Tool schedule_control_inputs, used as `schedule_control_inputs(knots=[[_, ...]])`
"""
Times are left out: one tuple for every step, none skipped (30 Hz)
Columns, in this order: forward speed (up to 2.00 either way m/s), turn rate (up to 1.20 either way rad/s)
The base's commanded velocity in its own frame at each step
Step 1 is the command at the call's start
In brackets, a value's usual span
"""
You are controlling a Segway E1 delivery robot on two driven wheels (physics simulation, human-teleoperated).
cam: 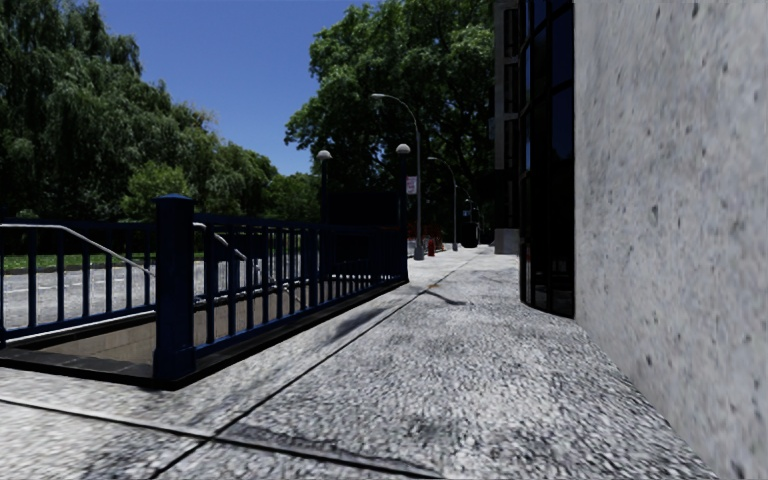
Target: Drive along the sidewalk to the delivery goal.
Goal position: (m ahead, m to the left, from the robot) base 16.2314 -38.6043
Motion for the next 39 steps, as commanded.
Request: schedule_control_inputs(knots=[[2.0,-0.23],[2.0,-0.23],[2.0,-0.26],[2.0,-0.26],[2.0,-0.31],[2.0,-0.36],[2.0,-0.37],[2.0,-0.37],[2.0,-0.37],[2.0,-0.37],[2.0,-0.37],[2.0,-0.37],[2.0,-0.37],[2.0,-0.37],[2.0,-0.37],[2.0,-0.35],[2.0,-0.29],[2.0,-0.29],[2.0,-0.26],[2.0,-0.24],[2.0,-0.24],[2.0,-0.24],[2.0,-0.23],[2.0,-0.2],[2.0,-0.14],[2.0,-0.08],[2.0,0.0],[2.0,0.0],[2.0,0.0],[2.0,0.0],[2.0,0.0],[2.0,0.0],[2.0,0.0],[2.0,0.0],[2.0,0.0],[2.0,0.0],[2.0,0.0],[2.0,0.0],[2.0,0.0]])
